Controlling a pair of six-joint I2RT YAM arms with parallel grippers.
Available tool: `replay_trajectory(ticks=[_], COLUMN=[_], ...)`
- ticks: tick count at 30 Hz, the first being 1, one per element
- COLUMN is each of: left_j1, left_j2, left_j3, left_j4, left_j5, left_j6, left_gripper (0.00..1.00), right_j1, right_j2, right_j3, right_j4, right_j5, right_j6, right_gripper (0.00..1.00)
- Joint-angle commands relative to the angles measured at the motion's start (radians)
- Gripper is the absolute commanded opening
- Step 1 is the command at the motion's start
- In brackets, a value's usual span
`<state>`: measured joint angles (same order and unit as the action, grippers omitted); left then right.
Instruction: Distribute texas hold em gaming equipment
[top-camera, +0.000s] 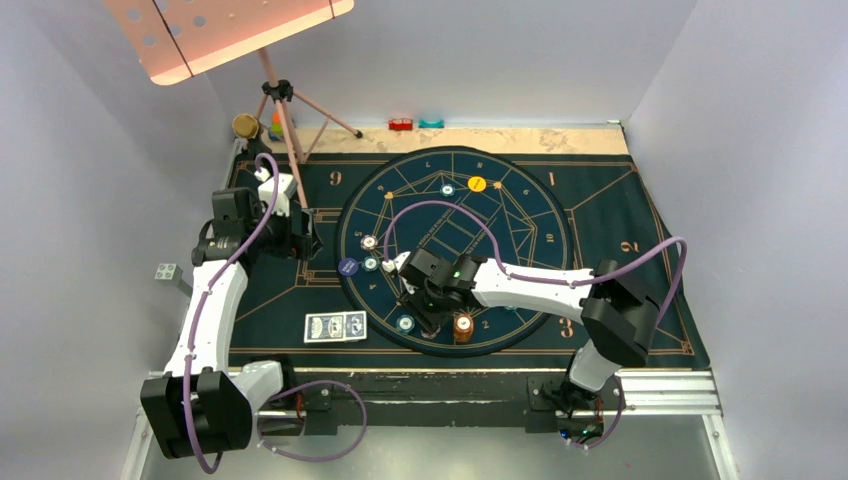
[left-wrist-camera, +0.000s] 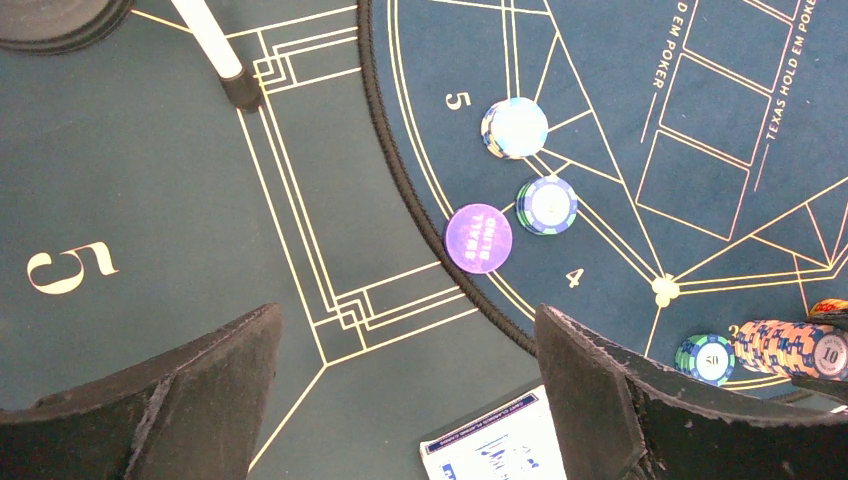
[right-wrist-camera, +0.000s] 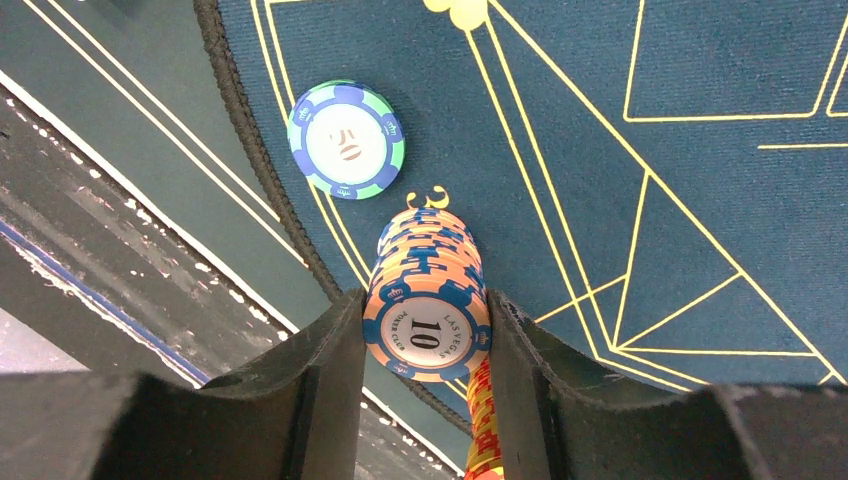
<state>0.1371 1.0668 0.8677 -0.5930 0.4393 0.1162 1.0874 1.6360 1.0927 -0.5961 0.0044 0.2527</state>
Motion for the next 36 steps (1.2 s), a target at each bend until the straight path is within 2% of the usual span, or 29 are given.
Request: replay_trajectory(ticks=[1,7,13,20,27,33,36], left_j1=[0.008,0.007,0.008,0.008,0.008,0.007,0.007], left_j2=[-0.023,-0.025,-0.026,-0.025,-0.024,-0.023,-0.025], left_j3=[0.006,0.006,0.004,0.004,0.002,0.003,0.002], left_j4=[0.018,0.018,0.019,0.020,0.020,0.020,0.022], left_j5=[0.016,0.019,0.024,0.024,0.026,0.025,0.026], left_j6=[0.014,0.014,0.014,0.016,0.017,0.020,0.021], left_gripper=[1.00,1.00,1.00,1.00,1.00,1.00,1.00], right_j1=[0.005,0.002,-0.058,-0.258,-0.515,-0.583,-0.604], right_j2=[-0.007,-0.030,-0.092,-0.100,0.077,0.388,0.472], right_j3=[0.003,0.023,0.123,0.241,0.435,0.745,0.813], right_j4=[0.006,-0.002,-0.024,-0.045,-0.034,-0.117,-0.098], right_j5=[-0.007,0.014,0.023,0.069,0.145,0.222,0.196], right_j6=[-0.002,0.011,0.034,0.070,0.131,0.110,0.121], right_gripper=[0.24,0.00,0.00,0.00,0.00,0.00,0.00])
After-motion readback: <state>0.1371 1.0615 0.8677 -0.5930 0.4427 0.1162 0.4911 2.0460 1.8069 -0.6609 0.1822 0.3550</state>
